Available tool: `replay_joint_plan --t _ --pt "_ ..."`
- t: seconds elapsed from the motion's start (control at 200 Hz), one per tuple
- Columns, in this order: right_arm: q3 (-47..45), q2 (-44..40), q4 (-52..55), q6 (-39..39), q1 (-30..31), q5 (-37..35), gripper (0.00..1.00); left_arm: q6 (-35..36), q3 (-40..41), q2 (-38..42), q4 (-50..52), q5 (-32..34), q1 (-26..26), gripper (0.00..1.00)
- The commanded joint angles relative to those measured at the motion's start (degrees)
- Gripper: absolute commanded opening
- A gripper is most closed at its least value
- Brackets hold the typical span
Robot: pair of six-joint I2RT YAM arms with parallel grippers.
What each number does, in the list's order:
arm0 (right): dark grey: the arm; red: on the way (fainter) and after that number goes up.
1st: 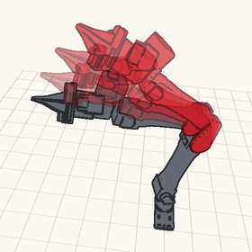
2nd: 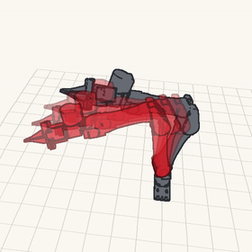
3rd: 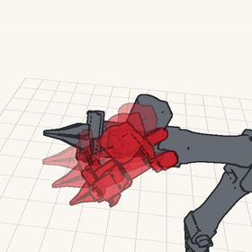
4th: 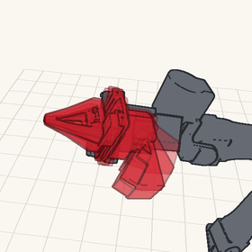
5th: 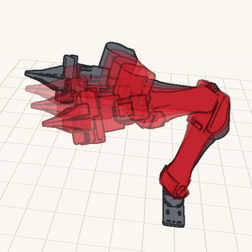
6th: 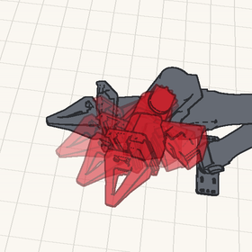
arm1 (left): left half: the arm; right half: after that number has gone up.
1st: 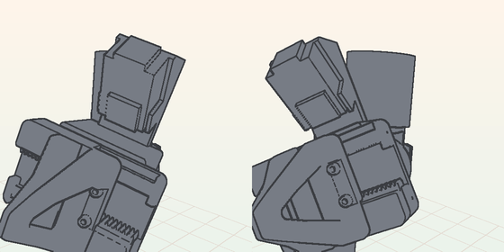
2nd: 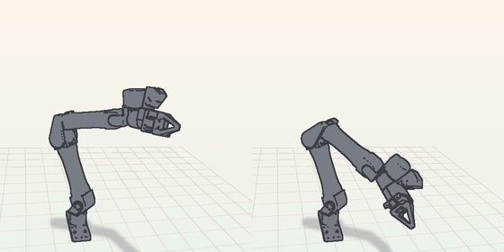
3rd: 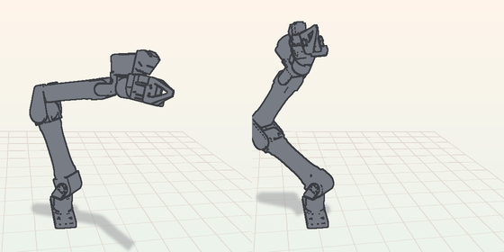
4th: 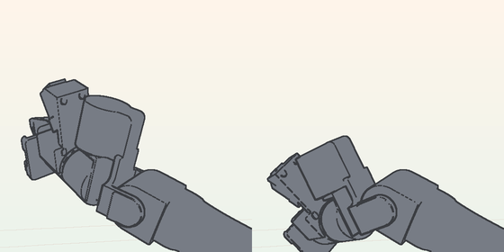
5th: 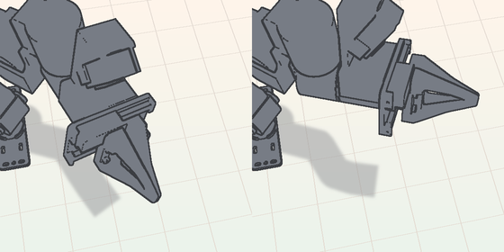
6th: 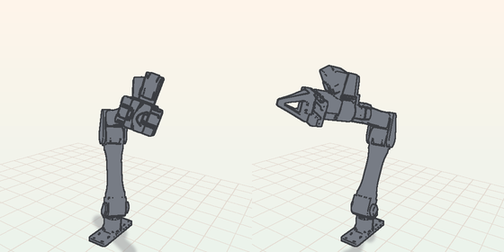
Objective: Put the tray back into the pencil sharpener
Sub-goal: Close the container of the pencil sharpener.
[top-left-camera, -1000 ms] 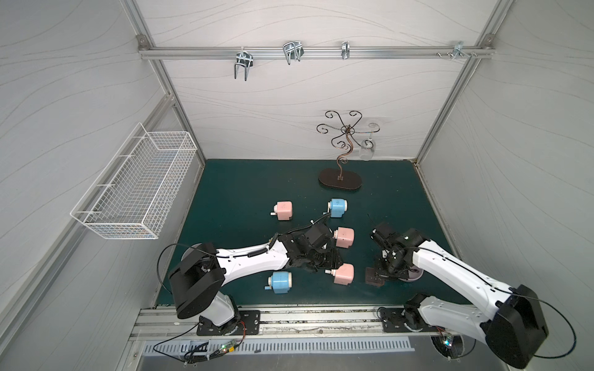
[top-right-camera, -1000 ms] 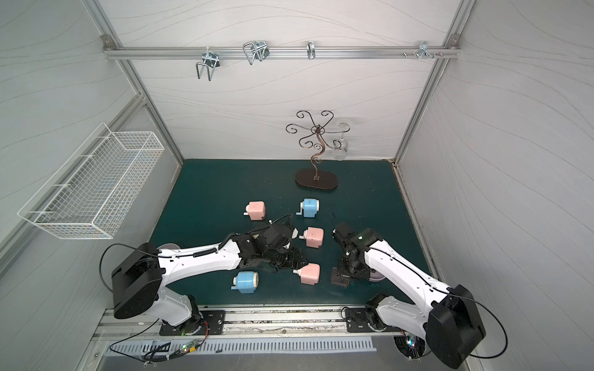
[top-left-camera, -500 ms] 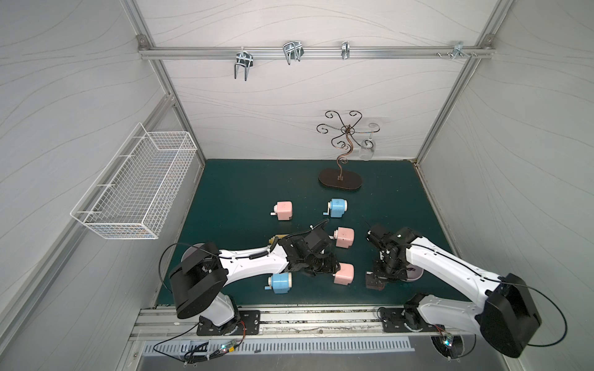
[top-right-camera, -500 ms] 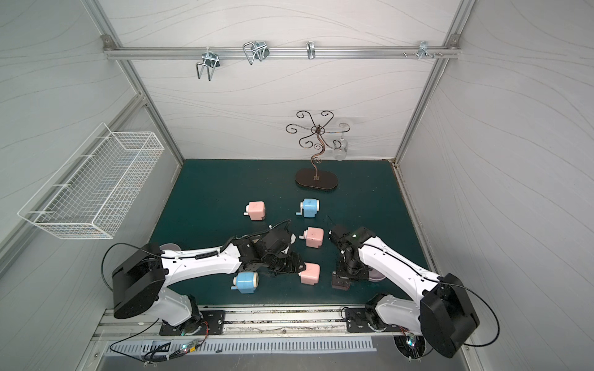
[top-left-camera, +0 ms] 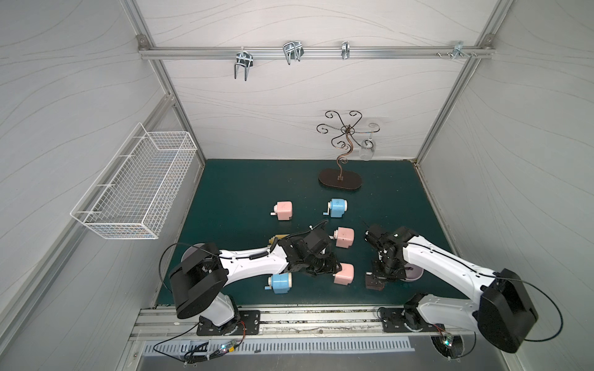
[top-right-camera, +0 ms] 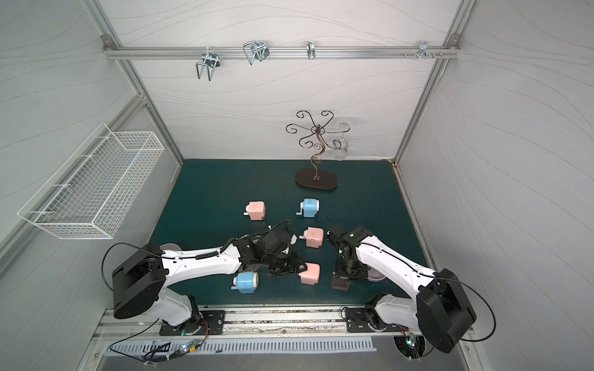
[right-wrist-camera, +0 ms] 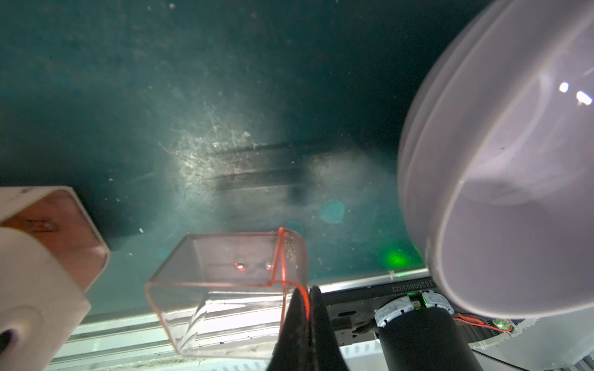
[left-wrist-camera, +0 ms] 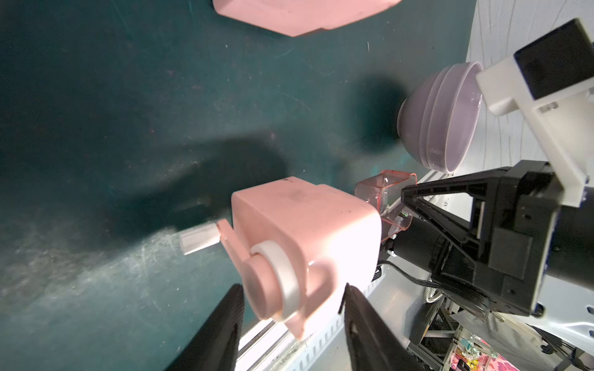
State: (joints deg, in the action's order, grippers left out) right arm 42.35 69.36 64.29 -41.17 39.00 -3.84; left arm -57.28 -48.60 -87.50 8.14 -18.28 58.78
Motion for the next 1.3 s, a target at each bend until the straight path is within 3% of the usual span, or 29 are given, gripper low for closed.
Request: replay_joint_plan --t 0.0,0.43,1.296 --pt "0.9 0.6 -0.1 -1.2 0.9 -0.3 0.00 -0.9 -0.4 -0.5 -2.3 -1.1 0.3 0.52" --pt "2.6 2.6 -0.2 -2.8 3.3 -2.3 0.00 -1.0 -0.6 -1.8 -1.8 -2.3 0.3 0.46" --pt "4.3 7.9 0.3 -6.4 7.1 -4.7 0.00 -3.6 0.9 -3.7 -5.8 -3.5 0.2 0.47"
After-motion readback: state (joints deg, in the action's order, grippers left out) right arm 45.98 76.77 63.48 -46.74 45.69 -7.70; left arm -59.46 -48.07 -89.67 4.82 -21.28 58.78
